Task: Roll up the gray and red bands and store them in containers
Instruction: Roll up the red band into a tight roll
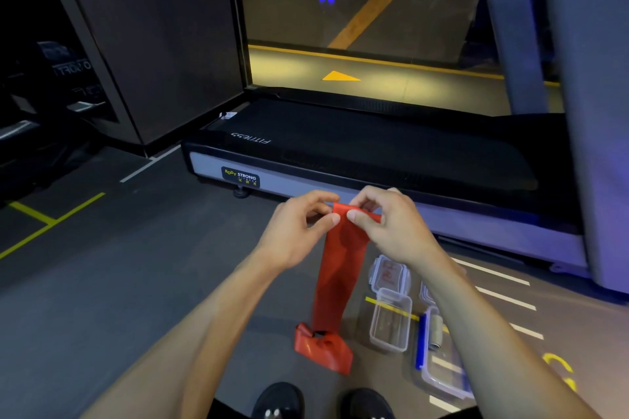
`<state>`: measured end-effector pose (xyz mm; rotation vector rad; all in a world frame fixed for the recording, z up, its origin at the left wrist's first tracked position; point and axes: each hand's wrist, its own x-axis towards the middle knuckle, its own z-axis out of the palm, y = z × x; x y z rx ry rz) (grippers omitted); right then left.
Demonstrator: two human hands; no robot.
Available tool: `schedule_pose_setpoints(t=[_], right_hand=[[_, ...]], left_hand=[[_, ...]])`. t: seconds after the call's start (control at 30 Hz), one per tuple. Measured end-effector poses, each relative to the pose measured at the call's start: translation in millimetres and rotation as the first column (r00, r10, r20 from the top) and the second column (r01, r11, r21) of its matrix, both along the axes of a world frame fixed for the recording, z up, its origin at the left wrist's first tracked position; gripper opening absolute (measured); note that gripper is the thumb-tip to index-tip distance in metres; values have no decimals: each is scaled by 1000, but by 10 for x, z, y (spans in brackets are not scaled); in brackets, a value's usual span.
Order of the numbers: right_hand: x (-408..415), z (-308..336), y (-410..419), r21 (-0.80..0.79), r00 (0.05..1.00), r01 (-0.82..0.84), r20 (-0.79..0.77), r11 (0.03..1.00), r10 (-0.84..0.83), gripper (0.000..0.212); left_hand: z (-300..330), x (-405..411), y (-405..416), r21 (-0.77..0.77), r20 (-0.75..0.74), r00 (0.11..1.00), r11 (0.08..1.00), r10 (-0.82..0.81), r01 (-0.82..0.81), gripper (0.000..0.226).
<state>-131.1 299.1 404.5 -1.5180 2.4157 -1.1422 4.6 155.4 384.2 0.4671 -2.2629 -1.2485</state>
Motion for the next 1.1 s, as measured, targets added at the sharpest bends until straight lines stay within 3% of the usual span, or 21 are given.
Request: schedule_pose_setpoints(t=[0.2,0.4,0.83,1.1], right_hand=[[10,1,-34,-12,997,-19,78,1000,20,7],[-8,21,-14,-37,972,-58,225,998,65,7],[-108,-16,68,4,798,-140,592,990,110,17],[-82,6,99,2,794,-173,591,985,138,19]], left_hand=[[5,64,-14,52,18,1000,999,9,-10,25],[27,72,-7,-16,-21,1000,1000,-8,8,37],[35,85,26,-177,-41,993,979,-112,103,30],[37,49,13,-157,28,998,986,-55,59,20]])
